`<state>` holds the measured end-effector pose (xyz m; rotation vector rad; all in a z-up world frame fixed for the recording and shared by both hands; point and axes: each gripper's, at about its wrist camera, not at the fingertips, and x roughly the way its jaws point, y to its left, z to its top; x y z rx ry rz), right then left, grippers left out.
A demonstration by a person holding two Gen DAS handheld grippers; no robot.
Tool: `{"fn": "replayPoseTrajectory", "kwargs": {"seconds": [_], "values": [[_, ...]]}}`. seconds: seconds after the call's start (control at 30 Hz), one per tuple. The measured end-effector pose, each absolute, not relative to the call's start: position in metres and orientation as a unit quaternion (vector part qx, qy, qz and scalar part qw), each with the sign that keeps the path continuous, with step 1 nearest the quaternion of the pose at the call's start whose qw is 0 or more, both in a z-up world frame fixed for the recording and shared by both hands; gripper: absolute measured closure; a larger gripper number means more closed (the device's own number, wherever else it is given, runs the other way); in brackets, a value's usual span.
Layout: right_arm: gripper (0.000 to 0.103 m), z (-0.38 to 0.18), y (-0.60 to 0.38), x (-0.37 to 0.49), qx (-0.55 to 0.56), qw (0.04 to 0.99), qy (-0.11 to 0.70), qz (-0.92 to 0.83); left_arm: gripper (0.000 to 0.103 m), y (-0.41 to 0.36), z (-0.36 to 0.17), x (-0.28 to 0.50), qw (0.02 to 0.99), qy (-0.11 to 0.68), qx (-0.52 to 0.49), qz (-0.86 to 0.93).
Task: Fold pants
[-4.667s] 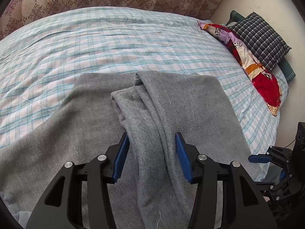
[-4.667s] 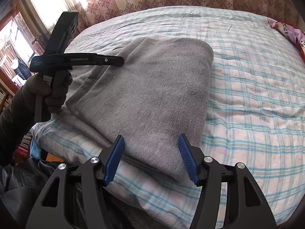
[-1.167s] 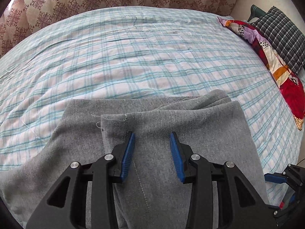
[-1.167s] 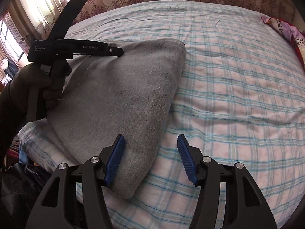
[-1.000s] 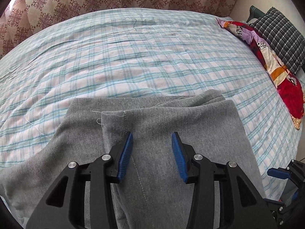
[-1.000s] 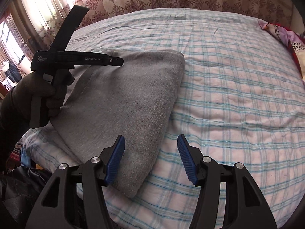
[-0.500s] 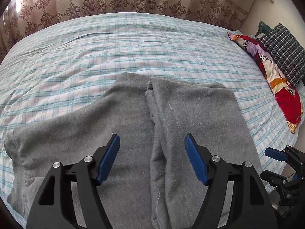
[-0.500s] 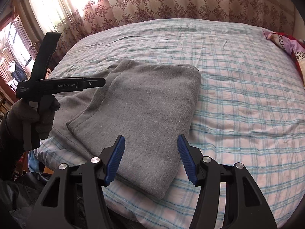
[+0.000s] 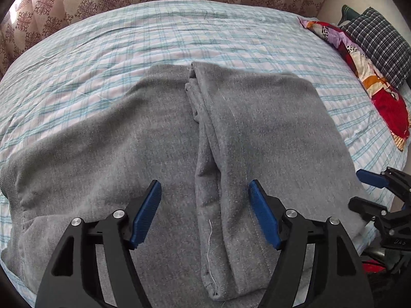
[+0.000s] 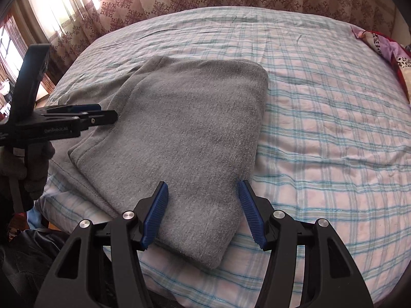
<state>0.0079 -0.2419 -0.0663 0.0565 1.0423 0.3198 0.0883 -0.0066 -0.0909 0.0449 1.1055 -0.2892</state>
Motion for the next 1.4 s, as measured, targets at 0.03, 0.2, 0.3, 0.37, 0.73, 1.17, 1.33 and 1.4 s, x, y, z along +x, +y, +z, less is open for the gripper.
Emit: {"fn": "replayPoseTrajectory", "kwargs": {"seconds": [0.03,0.2,0.3,0.37,0.73,1.17,1.33,1.4], "values": [[0.045,-0.065,-0.247,0.007,0.039,0.854,0.495,0.152,0.031,-0.008,-0.094,0.088,0.84,0.525,0.022,-0.135],[0.045,-0.065,-0.275,0.001,0.114,0.844,0.505,0.144,0.031,-0.012,-0.073,0.088,0.853,0.503,0.027,-0.137],[0.045,-0.072,-0.286,0.001,0.161,0.829,0.515,0.146,0.031,-0.024,-0.052,0.091,0.865,0.481,0.037,-0.138],[0.045,-0.079,-0.291,0.003,0.19,0.82,0.519,0.148,0.027,-0.037,-0.042,0.096,0.866,0.475,0.039,-0.152],[0.063,-0.098,-0.285,0.007,0.227,0.805,0.524,0.164,0.021,-0.146,-0.044,0.132,0.817,0.519,0.055,-0.244],[0.063,-0.1,-0.281,0.003,0.223,0.812,0.514,0.165,0.016,-0.21,-0.095,0.161,0.775,0.591,0.104,-0.196],[0.073,-0.092,-0.266,-0.001,0.192,0.827,0.5,0.169,0.006,-0.226,-0.104,0.162,0.767,0.599,0.136,-0.185],[0.076,-0.086,-0.259,-0.004,0.171,0.839,0.488,0.17,0.005,-0.231,-0.107,0.16,0.767,0.597,0.149,-0.182]]}}
